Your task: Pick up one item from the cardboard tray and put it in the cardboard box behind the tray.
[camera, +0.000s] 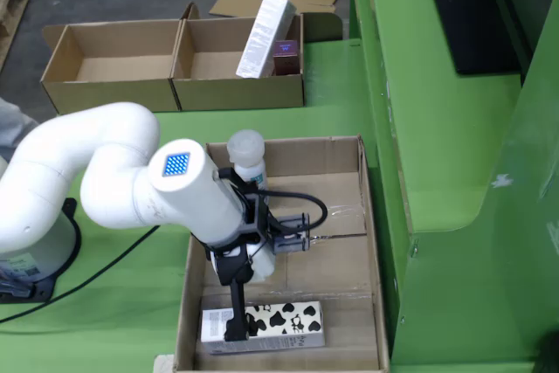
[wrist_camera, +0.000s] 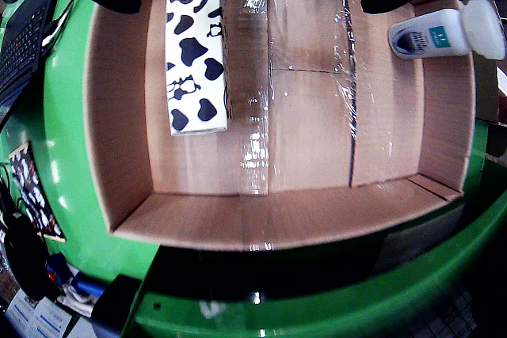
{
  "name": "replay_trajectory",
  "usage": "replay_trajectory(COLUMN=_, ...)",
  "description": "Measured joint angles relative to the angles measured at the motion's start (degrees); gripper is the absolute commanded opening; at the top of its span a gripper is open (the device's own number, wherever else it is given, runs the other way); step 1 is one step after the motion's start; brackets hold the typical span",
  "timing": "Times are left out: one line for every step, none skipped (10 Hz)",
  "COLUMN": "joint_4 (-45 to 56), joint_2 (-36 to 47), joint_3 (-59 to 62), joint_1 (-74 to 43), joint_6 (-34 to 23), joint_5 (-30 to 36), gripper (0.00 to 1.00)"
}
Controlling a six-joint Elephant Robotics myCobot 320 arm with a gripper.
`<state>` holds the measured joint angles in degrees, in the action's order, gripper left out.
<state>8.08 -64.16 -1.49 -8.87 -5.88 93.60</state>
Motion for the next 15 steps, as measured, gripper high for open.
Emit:
replay_trajectory(joint_4=-0.7, joint_2=-1.5, joint_3=0.0, joint_1=-0.3, joint_6=0.1, joint_5=0.0, gripper=1.0)
replay_trajectory(joint_4=-1.9, joint_2=-2.8, joint_3=0.0, joint_1=-0.7, joint_6=0.3, joint_5=0.0, gripper=1.0)
replay_trajectory(joint_4=-2.4, joint_2=-3.8, joint_3=0.0, joint_1=-1.1, joint_6=0.4, joint_5=0.0, gripper=1.0)
replay_trajectory(joint_4=-3.6, joint_2=-4.4, joint_3=0.0, joint_1=-1.4, joint_6=0.4, joint_5=0.0, gripper=1.0)
replay_trajectory(joint_4=-4.8, joint_2=-5.6, joint_3=0.0, joint_1=-1.6, joint_6=0.4, joint_5=0.0, gripper=1.0)
replay_trajectory(joint_4=-5.0, joint_2=-6.1, joint_3=0.0, joint_1=-1.8, joint_6=0.4, joint_5=0.1, gripper=1.0)
replay_trajectory(joint_4=-5.9, joint_2=-6.9, joint_3=0.0, joint_1=-2.5, joint_6=0.4, joint_5=0.2, gripper=1.0)
replay_trajectory(joint_4=-6.4, joint_2=-7.1, joint_3=0.0, joint_1=-2.8, joint_6=0.4, joint_5=0.1, gripper=1.0)
replay_trajectory(joint_4=-7.0, joint_2=-7.6, joint_3=0.0, joint_1=-2.8, joint_6=0.4, joint_5=0.1, gripper=1.0)
replay_trajectory(joint_4=-6.8, joint_2=-7.9, joint_3=-0.1, joint_1=-2.7, joint_6=0.4, joint_5=0.5, gripper=1.0)
replay_trajectory(joint_4=-6.3, joint_2=-8.3, joint_3=-0.1, joint_1=-3.2, joint_6=0.4, joint_5=1.0, gripper=1.0)
replay_trajectory(joint_4=-6.3, joint_2=-8.3, joint_3=0.0, joint_1=-3.4, joint_6=0.4, joint_5=1.0, gripper=1.0)
replay_trajectory(joint_4=-6.1, joint_2=-8.7, joint_3=0.0, joint_1=-3.3, joint_6=0.4, joint_5=1.1, gripper=1.0)
replay_trajectory(joint_4=-5.0, joint_2=-9.7, joint_3=-0.1, joint_1=-3.3, joint_6=0.4, joint_5=1.2, gripper=1.0)
replay_trajectory(joint_4=-4.7, joint_2=-9.8, joint_3=-0.1, joint_1=-3.4, joint_6=0.4, joint_5=1.2, gripper=1.0)
